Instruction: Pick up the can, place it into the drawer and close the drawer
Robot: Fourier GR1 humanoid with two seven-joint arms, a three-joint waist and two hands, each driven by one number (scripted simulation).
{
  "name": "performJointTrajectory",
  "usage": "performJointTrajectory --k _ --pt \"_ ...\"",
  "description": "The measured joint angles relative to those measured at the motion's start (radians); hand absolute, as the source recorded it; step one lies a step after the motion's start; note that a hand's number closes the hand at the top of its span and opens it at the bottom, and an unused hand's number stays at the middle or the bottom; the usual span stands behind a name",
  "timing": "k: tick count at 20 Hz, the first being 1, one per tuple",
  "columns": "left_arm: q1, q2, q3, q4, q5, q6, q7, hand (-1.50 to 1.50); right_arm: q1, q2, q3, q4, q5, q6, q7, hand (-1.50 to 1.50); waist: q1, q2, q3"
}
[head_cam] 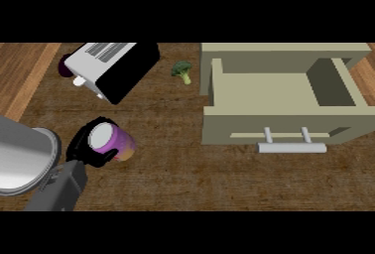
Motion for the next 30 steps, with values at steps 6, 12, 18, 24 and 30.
performJointTrajectory --k 6,12,18,24,30 --pt "0.015 -0.129 0.028 -0.143 0.045 0.239 -0.008 1.5 0.017 0.0 -0.008 0.003 -0.01 0.001 -0.006 -1.5 0.006 -0.002 0.0" --pt "0.053 -0.187 -0.059 -0.423 0.097 0.382 0.125 1.5 0.011 -0.013 -0.017 -0.006 -0.028 -0.018 0.01 -1.5 0.011 -0.005 0.001" --pt "0.069 -0.2 -0.196 -0.685 0.121 0.551 0.275 1.5 0.013 -0.012 -0.025 -0.015 -0.049 -0.023 0.025 -1.5 0.004 -0.003 0.0" --pt "0.019 -0.204 -0.27 -0.85 0.099 0.684 0.431 1.5 0.008 -0.007 0.002 -0.03 -0.035 -0.045 0.02 -1.5 -0.001 0.0 0.0" --pt "-0.053 -0.199 -0.313 -0.957 0.065 0.783 0.561 1.5 0.023 0.0 0.045 -0.03 -0.002 -0.065 -0.004 -1.5 -0.004 0.002 0.0"
